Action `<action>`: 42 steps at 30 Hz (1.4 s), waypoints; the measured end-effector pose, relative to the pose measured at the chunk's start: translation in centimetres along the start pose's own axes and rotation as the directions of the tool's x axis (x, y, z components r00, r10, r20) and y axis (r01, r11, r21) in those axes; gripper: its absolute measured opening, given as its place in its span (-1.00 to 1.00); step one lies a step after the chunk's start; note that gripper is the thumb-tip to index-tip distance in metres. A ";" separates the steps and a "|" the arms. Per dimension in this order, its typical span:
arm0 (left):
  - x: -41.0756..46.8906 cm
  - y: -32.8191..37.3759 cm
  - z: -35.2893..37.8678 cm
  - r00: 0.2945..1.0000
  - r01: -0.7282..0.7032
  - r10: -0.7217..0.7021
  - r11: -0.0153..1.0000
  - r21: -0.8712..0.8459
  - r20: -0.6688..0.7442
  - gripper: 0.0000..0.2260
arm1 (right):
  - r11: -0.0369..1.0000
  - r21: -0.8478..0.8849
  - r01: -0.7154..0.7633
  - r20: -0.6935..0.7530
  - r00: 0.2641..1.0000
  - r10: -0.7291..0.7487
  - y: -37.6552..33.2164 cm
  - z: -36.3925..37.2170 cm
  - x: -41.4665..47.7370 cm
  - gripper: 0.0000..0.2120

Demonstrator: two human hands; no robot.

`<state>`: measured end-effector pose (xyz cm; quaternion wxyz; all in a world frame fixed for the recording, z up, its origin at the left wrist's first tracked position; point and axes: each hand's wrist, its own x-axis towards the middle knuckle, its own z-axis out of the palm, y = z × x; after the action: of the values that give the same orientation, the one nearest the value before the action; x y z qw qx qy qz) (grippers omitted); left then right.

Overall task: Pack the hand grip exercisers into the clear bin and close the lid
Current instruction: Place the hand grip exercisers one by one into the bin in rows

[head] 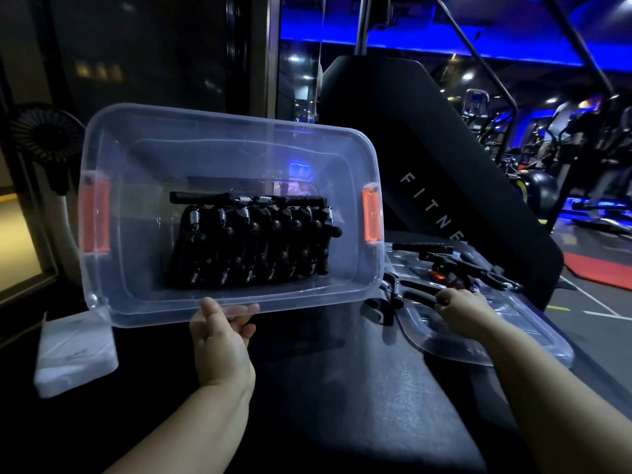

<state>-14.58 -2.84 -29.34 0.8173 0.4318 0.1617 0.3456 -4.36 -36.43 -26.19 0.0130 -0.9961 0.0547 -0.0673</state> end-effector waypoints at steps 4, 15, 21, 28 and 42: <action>-0.1 0.1 0.0 1.000 0.010 -0.010 1.000 0.003 -0.004 -0.69 | 1.000 -0.002 -0.028 0.010 1.000 0.028 -0.1 -0.9 -1.2 -0.77; -0.3 0.2 0.1 1.000 0.010 -0.010 1.000 0.004 0.001 -0.70 | 0.978 0.203 -0.057 -0.041 0.997 0.066 -5.2 1.1 -2.2 -0.35; 0.0 0.0 0.0 1.000 0.011 -0.011 1.000 -0.010 -0.012 -0.73 | 0.974 0.220 -0.058 -0.076 0.994 0.077 -5.1 1.7 -2.0 -0.31; 0.2 -0.2 0.0 1.000 0.015 -0.016 1.000 -0.014 -0.021 -0.75 | 0.983 0.183 -0.029 -0.120 0.991 0.052 -4.7 1.9 -2.5 -0.32; 0.0 -0.1 -0.1 0.998 0.058 -0.058 0.998 -0.009 -0.008 -0.57 | 0.755 0.600 0.263 -0.528 0.839 0.128 -6.0 -3.0 -5.6 -0.50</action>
<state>-14.59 -2.80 -29.50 0.8281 0.4221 0.1760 0.3242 -9.66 -29.91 -23.79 0.3400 -0.8690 -0.0084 -0.3594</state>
